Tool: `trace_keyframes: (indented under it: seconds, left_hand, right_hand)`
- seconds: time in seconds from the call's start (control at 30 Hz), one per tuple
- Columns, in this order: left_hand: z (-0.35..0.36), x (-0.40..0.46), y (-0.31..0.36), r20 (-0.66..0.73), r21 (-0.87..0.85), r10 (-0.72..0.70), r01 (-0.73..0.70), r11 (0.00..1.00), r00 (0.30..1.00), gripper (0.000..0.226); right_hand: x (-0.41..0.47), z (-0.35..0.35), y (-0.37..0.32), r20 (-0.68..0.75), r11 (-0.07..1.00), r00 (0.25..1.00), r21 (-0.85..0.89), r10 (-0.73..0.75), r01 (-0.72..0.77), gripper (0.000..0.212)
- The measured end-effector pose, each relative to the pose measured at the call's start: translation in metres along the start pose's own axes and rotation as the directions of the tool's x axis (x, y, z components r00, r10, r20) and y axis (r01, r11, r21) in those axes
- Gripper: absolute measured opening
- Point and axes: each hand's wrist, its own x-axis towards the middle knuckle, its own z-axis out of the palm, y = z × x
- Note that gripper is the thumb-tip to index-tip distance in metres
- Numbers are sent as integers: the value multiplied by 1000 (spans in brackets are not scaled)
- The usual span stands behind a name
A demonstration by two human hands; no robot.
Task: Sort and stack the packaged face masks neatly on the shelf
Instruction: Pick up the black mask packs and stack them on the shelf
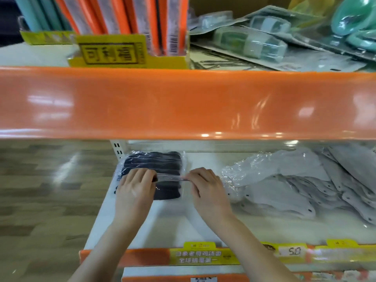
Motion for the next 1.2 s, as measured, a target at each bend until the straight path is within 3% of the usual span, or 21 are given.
trace_keyframes:
  seconds: [0.27, 0.5, 0.7, 0.77, 0.9, 1.07, 1.2]
  left_hand:
    - [14, -8, -50, 34, 22, -24, 23, 999, 999, 29]
    - [28, -37, -72, 190, -55, 44, -34, 998, 981, 42]
    - [27, -45, -75, 294, -57, 18, -1, 998, 956, 22]
    - [26, -46, -72, 295, -41, 16, -4, 999, 955, 19]
    - [26, -48, -69, 295, -33, 0, 10, 999, 956, 27]
    - [26, -45, -67, 321, 1, -35, 36, 999, 946, 26]
    - [26, -46, -63, 345, -2, -58, 63, 998, 937, 38]
  right_hand:
    - [4, 43, -16, 336, 993, 935, -7, 115, -120, 32]
    - [-10, 59, -17, 430, 984, 888, -127, 165, -122, 40]
    - [-15, 70, -19, 347, 964, 908, -202, 234, -171, 32]
    - [-19, 74, -23, 326, 955, 909, -231, 258, -188, 40]
    - [-26, 77, -30, 294, 943, 920, -280, 261, -178, 53]
    - [-29, 78, -30, 250, 957, 940, -228, 234, -177, 43]
    - [-30, 80, -30, 214, 977, 961, -165, 173, -139, 33]
